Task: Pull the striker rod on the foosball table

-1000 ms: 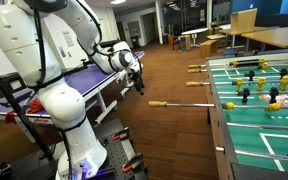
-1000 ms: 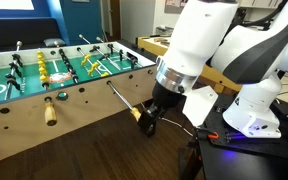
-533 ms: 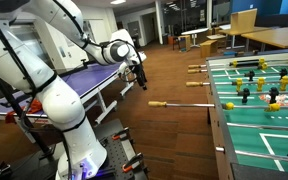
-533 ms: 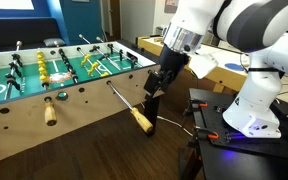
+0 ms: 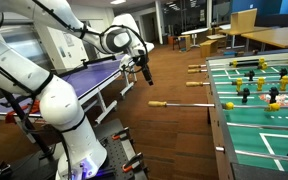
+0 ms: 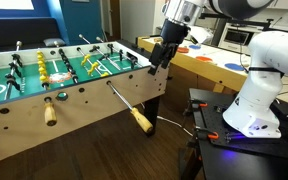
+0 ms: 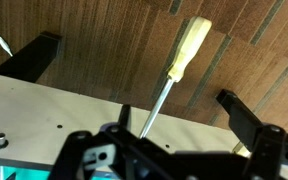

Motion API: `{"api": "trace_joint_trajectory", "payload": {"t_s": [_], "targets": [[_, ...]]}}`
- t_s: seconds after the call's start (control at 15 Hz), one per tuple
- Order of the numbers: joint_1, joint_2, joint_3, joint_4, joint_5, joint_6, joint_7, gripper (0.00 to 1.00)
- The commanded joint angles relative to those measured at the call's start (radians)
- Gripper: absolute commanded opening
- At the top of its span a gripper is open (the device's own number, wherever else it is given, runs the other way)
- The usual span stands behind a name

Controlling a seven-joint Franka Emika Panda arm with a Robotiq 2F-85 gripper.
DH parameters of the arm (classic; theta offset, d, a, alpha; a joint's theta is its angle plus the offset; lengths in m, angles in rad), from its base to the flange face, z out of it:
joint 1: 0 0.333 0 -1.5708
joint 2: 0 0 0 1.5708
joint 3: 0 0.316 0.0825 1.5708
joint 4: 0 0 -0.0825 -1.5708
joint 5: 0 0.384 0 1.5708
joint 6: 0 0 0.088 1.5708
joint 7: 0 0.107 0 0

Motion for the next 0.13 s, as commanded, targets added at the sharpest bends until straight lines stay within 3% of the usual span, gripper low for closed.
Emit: {"api": "trace_joint_trajectory", "payload": {"t_s": [0.0,0.07], "targets": [[-0.042,-0.006,0.013,0.042,0.035,-0.060,-0.103,1.00],[-0.050,0.000,0.017,0.053,0.037,-0.064,-0.119,1.00]]}}
